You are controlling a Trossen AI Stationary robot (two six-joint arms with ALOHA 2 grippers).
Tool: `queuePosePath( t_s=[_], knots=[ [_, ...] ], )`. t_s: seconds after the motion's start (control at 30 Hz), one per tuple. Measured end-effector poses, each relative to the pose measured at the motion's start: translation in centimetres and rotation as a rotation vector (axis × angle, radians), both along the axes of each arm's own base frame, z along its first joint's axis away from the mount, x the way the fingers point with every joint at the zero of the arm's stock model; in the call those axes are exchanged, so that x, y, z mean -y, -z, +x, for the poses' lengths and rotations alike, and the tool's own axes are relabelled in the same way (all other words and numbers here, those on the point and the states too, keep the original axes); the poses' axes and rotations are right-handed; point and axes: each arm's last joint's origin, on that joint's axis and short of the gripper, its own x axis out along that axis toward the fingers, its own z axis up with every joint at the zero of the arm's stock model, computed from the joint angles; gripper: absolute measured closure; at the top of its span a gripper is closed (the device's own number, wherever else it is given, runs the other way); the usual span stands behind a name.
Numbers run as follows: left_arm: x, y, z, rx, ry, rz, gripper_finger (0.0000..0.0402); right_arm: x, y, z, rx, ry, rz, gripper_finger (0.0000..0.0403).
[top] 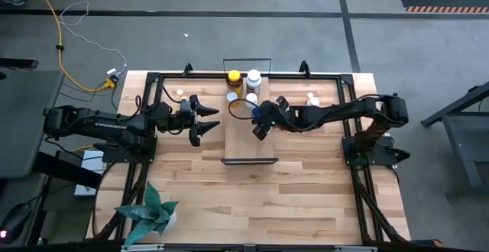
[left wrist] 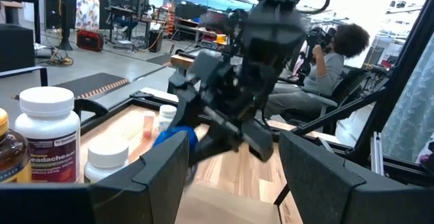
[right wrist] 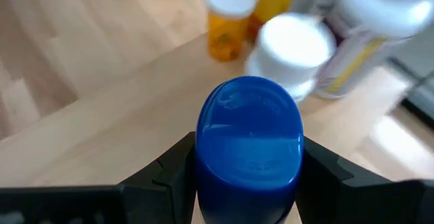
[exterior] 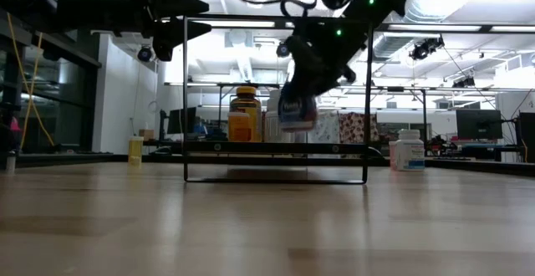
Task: Pick and place medicine bottles onto shelf by color
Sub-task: Put the blue medicine bottle on the shelf
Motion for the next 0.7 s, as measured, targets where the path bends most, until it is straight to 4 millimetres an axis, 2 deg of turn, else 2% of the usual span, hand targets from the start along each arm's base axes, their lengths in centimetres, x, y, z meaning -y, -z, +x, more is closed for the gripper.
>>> queuePosePath(
  t_s=[0.1,0.5,0.7],
  knots=[
    [0.0,0.0,0.0,0.001,0.000,0.000,0.0183,0.5,0.4,0.1,-0.014,-0.001,0.015,0.0233],
    [0.0,0.0,0.0,0.001,0.000,0.001,0.0183,1.7,-0.3,0.3,0.055,0.124,-0.079,0.0233],
    [0.0,0.0,0.0,0.001,0.000,0.001,0.0183,1.6,-0.7,0.7,0.107,0.119,-0.085,0.0233]
  ],
)
